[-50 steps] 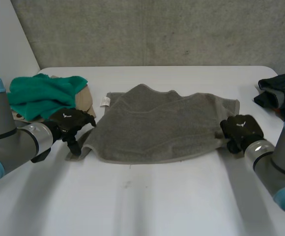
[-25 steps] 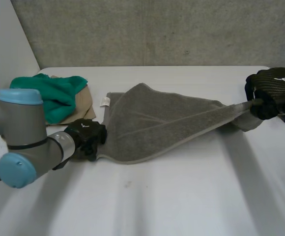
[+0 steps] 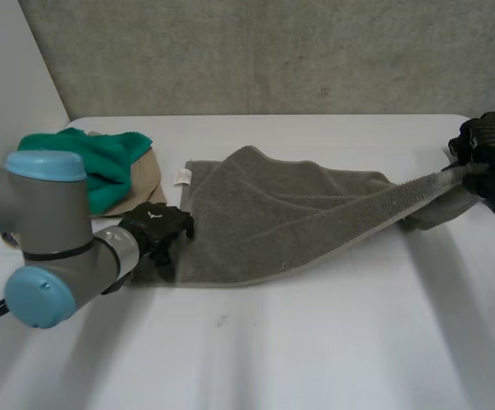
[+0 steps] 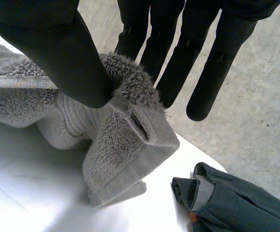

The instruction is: Fold the laundry.

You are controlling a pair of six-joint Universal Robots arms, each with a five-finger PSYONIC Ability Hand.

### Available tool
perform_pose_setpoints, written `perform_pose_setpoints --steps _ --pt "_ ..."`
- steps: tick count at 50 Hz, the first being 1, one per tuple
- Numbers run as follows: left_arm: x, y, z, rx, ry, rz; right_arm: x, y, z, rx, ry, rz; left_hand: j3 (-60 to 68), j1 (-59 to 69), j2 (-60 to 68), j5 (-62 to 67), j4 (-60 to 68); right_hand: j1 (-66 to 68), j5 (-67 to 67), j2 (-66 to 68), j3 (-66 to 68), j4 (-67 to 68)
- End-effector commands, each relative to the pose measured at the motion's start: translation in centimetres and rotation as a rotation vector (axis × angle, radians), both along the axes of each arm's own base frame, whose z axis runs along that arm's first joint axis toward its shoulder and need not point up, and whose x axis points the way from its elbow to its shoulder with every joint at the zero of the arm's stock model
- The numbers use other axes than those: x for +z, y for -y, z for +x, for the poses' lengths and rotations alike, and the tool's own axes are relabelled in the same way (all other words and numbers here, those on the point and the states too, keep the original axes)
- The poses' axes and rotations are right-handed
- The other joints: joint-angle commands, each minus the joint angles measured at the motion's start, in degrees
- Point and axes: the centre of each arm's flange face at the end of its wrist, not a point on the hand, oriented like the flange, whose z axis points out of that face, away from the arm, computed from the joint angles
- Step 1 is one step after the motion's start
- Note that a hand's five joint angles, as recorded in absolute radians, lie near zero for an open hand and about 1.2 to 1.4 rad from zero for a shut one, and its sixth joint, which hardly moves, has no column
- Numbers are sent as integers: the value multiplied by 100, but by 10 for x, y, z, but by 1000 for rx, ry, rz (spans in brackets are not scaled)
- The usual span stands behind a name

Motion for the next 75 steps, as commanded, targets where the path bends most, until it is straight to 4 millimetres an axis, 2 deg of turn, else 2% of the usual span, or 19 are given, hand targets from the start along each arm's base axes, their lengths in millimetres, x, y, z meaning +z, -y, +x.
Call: perform_pose_setpoints --steps 1,6,18,27,37,47,51,52,55,59,61,63,64,66,67,70,71,74,75 --pt "12 -10 16 -2 17 -24 -13 7 -2 -6 -4 37 522 504 525 610 588 1487 1395 1254 1209 1163" --pt "7 -13 20 -26 73 -55 -21 8 -1 -3 -5 61 658 640 661 746 723 1487 1395 1254 1209 1163" --pt "-24 -5 15 -36 200 -111 -34 5 1 2 -11 84 641 623 644 729 707 1487 1395 1254 1209 1163" --pt "-29 4 10 -32 202 -128 -38 4 1 5 -10 86 809 792 812 898 875 1487 1395 1254 1209 1163" --pt "-27 18 5 -23 190 -175 -42 3 1 5 -10 87 2355 2337 2358 2443 2420 1487 1395 1254 1209 1163" --pt "-32 25 2 -36 211 -194 -45 3 0 2 -10 92 2944 2926 2947 3032 3010 1487 1395 1254 1209 1163" --pt "-28 27 2 -39 210 -211 -45 3 0 1 -10 92 4538 4521 4541 4627 4604 1487 1395 1254 1209 1163" --pt "-24 29 3 -29 206 -222 -44 3 -1 -1 -10 91 5241 5223 5244 5329 5307 1487 1395 1254 1209 1163" --pt "-12 29 5 -19 194 -245 -43 3 -2 -4 -9 86 5248 5230 5251 5336 5314 1487 1395 1254 1209 1163" --pt "15 24 12 13 166 -274 -34 3 -6 -17 -9 63 5248 5230 5251 5336 5314 1487 1395 1254 1209 1163" --pt "37 14 19 31 138 -284 -24 2 -11 -29 -24 33 5248 5230 5251 5336 5314 1487 1395 1254 1209 1163" --pt "63 6 26 49 109 -328 -16 -2 -14 -34 -45 18 5248 5230 5251 5336 5314 1487 1395 1254 1209 1163" --pt "96 -5 33 66 68 -388 -7 -6 -17 -35 -69 7 5248 5230 5251 5336 5314 1487 1395 1254 1209 1163" --pt "126 -17 39 75 25 -443 1 -12 -22 -36 -97 4 5248 5230 5251 5336 5314 1487 1395 1254 1209 1163" --pt "153 -31 45 76 -22 -497 10 -16 -27 -37 -126 3 5248 5230 5251 5336 5314 1487 1395 1254 1209 1163" --pt "191 -50 51 61 -93 -578 30 -16 -35 -43 -154 -26 5248 5230 5251 5336 5314 1487 1395 1254 1209 1163" --pt "212 -61 55 46 -138 -626 44 -17 -40 -52 -159 -44 5248 5230 5251 5336 5314 1487 1395 1254 1209 1163" --pt "238 -68 61 46 -201 -653 67 -22 -40 -56 -145 -68 5248 5230 5251 5336 5314 1487 1395 1254 1209 1163" --pt "238 -65 64 58 -206 -639 71 -23 -40 -58 -138 -67 5248 5230 5251 5336 5314 1487 1395 1254 1209 1163"
